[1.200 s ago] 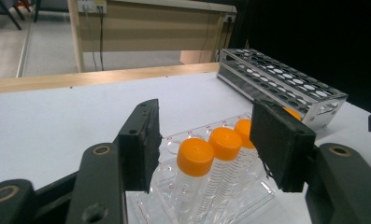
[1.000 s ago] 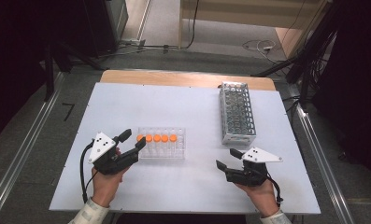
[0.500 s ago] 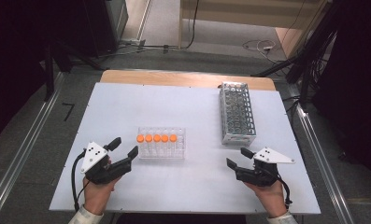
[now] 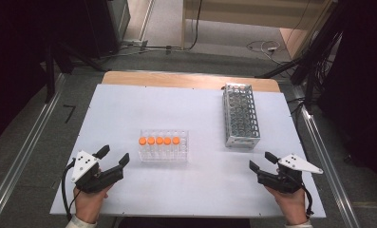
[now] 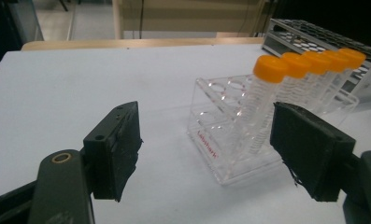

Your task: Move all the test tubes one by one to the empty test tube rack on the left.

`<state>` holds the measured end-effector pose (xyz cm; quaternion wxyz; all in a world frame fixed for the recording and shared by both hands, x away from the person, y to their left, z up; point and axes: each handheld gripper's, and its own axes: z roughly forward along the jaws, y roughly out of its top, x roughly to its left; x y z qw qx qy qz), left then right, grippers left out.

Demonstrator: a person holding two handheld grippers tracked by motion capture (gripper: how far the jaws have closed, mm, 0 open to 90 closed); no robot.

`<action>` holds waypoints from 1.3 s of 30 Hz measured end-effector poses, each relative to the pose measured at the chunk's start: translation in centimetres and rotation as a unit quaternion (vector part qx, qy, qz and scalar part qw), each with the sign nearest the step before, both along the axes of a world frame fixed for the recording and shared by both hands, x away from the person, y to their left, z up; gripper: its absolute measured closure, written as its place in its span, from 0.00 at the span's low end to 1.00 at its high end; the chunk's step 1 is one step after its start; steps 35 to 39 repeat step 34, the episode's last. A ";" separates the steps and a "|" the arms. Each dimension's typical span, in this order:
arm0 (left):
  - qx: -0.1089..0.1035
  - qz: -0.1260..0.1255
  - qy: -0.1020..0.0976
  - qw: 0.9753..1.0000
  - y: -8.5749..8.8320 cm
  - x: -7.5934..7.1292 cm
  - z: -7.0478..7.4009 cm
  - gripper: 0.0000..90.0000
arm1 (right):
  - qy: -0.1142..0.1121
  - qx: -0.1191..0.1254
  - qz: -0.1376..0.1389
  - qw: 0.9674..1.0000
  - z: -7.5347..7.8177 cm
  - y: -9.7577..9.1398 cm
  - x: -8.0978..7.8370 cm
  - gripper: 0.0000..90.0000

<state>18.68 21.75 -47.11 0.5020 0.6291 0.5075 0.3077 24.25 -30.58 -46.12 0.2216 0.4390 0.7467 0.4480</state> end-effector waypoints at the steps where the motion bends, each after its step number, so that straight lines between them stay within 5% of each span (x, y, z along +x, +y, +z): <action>1: 0.000 0.004 0.001 1.000 0.2 0.0 -0.1 0.27 | 0.001 0.003 -0.005 1.000 -0.1 -0.4 0.0 0.29; 17: 0.002 0.056 0.016 0.998 3.1 -0.2 -1.3 0.27 | 0.003 -0.014 -0.082 0.997 -0.9 -4.2 -0.1 0.29; 30: 0.008 0.074 0.033 0.997 4.0 -0.2 -2.2 0.27 | 0.024 -0.015 -0.151 0.988 -2.0 -6.6 0.6 0.27; 39: -0.004 0.076 0.046 0.996 4.3 0.2 -2.6 0.27 | 0.039 -0.012 -0.162 0.986 -2.7 -7.5 1.1 0.22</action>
